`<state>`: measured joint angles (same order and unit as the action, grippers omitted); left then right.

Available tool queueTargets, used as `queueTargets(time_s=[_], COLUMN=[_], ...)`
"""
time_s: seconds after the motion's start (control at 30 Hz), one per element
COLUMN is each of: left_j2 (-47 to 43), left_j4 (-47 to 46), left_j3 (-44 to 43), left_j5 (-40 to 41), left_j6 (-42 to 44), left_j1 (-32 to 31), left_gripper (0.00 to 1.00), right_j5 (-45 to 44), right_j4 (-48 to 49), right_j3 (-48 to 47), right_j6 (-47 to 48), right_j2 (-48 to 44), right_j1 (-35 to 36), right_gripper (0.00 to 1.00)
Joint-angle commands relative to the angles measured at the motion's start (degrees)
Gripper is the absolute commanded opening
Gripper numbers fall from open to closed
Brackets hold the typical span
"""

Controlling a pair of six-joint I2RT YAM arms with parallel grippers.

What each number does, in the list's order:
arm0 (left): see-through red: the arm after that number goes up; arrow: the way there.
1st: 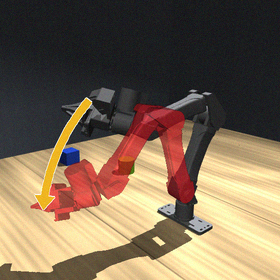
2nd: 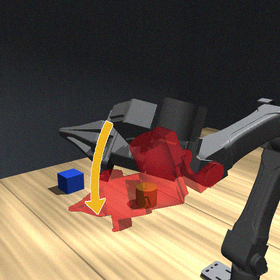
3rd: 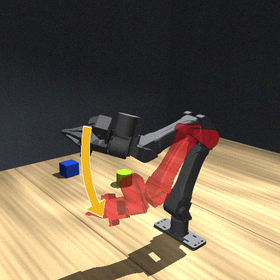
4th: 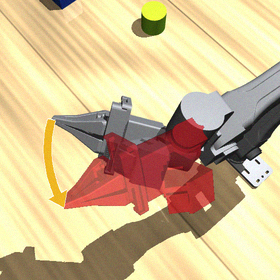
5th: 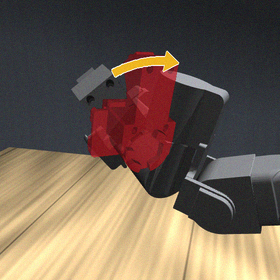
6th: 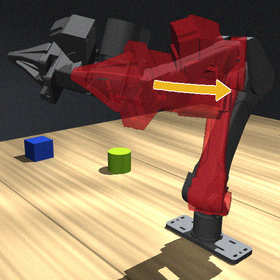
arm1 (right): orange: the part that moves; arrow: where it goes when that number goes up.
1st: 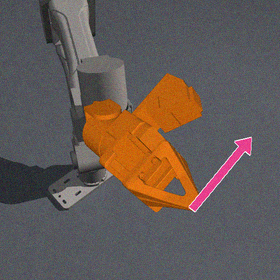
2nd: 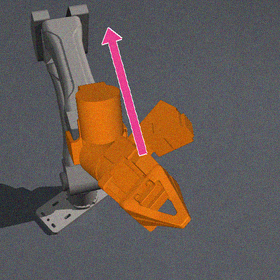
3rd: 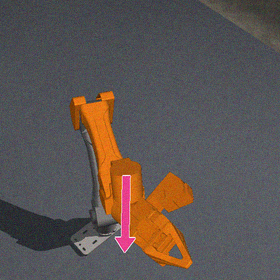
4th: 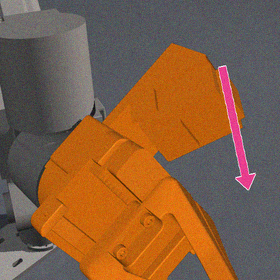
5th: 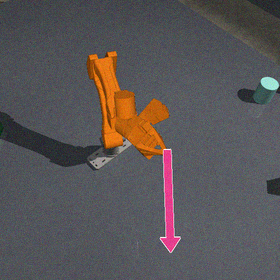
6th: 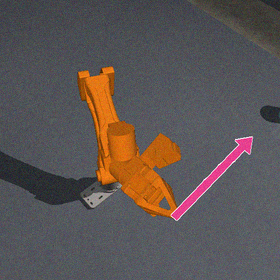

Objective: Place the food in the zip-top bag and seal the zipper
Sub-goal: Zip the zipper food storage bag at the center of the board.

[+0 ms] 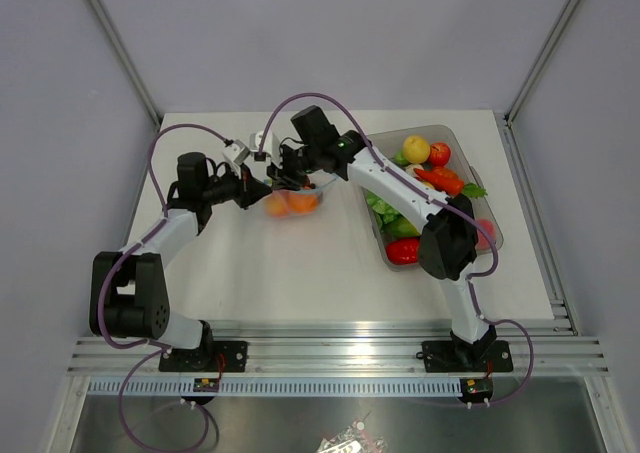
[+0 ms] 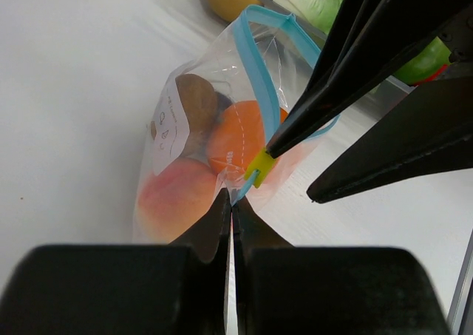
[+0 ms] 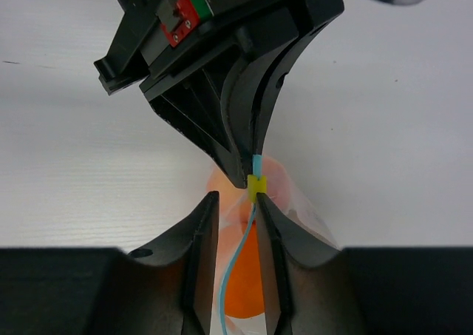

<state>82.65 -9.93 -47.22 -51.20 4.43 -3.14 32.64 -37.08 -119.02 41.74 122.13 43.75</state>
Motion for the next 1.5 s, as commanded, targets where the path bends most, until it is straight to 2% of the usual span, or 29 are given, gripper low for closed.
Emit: queueTargets(time_s=[0.0,0.2,0.37,0.53,1.03,1.13,1.3,1.47], left_j2=[-0.9,-0.8,-0.8,-0.7,-0.4,-0.2,-0.1,-0.2], left_j4=[-2.3,-2.3,-2.0,-1.8,-1.7,-1.7,-1.6,-1.6], left_j3=[-1.1,-1.1,-1.1,-1.1,-1.4,-1.4,-1.6,-1.5], left_j5=[-1.5,-1.7,-1.9,-1.9,-1.9,-1.9,-2.1,-2.1], left_j6=[0.8,0.9,1.0,1.1,1.2,1.2,1.1,1.2], left_j1=[0.3,0.5,0.6,0.6,1.3,1.3,1.3,1.3], left_gripper=[0.0,0.0,0.0,0.0,0.0,0.0,0.0,0.0], right_j5=[1.0,1.9,1.3,0.9,1.4,2.2,2.4,2.9], right_j4=[4.1,4.6,5.3,8.0,5.8,4.8,5.8,5.9], right_j3=[-1.2,-1.9,-1.6,-0.1,0.7,1.1,1.0,-0.1], right_j6=[-1.3,-2.3,-2.4,-2.8,-0.3,-0.5,-1.2,-1.8], right_j2=[0.9,1.3,1.6,-0.6,-2.1,-1.7,-1.2,-0.7], right_j1=[0.5,0.5,0.5,0.5,0.5,0.5,0.5,0.5], right_gripper=[0.33,0.3,0.37,0.4,0.41,0.39,0.3,0.27])
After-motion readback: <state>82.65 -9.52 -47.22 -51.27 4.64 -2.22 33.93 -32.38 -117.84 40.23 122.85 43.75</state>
